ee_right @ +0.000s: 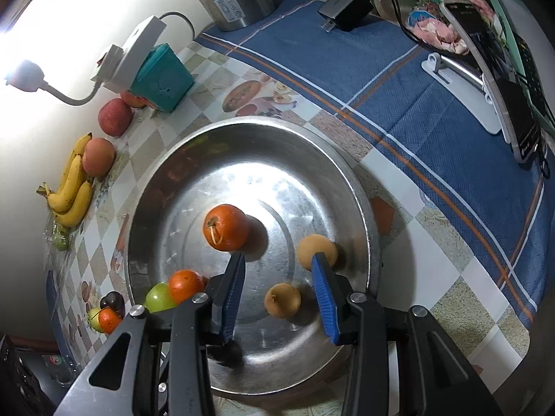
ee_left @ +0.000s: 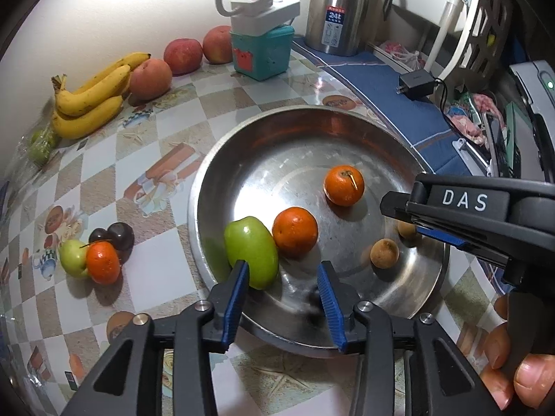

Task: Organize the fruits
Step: 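Open both tools to drop the tan fruit and plum into the bowl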

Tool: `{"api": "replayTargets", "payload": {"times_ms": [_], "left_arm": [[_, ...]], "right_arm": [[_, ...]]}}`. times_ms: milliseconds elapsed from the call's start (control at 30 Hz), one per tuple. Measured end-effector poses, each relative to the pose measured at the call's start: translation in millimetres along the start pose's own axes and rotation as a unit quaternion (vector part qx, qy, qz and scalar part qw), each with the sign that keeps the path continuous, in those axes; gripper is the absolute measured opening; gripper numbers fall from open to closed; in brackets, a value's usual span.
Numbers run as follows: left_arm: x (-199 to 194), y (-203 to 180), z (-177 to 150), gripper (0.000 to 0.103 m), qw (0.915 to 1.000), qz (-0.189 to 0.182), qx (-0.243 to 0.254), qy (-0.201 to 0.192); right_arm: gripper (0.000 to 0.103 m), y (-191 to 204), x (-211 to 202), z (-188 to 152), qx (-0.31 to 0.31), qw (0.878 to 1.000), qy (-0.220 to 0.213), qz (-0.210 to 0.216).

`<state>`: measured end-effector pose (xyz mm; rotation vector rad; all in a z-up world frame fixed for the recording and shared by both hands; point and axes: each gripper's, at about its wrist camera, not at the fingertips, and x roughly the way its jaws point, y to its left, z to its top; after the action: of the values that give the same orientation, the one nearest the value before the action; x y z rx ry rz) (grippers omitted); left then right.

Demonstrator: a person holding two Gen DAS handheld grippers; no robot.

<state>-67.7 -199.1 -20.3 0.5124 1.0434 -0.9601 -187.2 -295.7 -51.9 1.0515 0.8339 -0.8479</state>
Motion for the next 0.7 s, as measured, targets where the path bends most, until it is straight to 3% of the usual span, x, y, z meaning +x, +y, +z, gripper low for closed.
{"api": "replayTargets", "payload": {"times_ms": [67, 167, 333, 400, 533, 700], "left_arm": [[-3.7, 4.8, 1.4, 0.048, 0.9999, -0.001, -0.009, -0.005], [-10.5, 17.0, 3.6, 0.060, 0.9994, 0.004, -0.032, -0.013], [-17.1, 50.4, 4.2, 0.065, 0.9949, 0.033, -0.094, -0.016], [-18.5, 68.9, 3.3, 0.066, 0.9902, 0.050, -0.129, -0.013], [-12.9, 111.0, -6.2, 0.069, 0.9722, 0.107, -0.206, 0.029], [-8.9, 148.8, -23.3, 0.069, 0.9537, 0.120, -0.270, 0.057]], "right_arm": [[0.042, 0.7, -2.2, 0.0, -0.002, 1.000, -0.003, 0.002], [0.044, 1.9, -4.2, 0.2, -0.005, 1.000, -0.005, 0.004], [0.049, 6.6, -6.5, -0.7, -0.016, 1.000, -0.009, 0.001], [0.049, 10.8, -7.1, -1.7, -0.024, 1.000, -0.009, -0.001], [0.049, 21.5, -7.8, -5.8, -0.044, 0.999, -0.008, -0.003], [0.049, 38.2, -9.9, -13.0, -0.076, 0.997, -0.010, -0.006]]}}
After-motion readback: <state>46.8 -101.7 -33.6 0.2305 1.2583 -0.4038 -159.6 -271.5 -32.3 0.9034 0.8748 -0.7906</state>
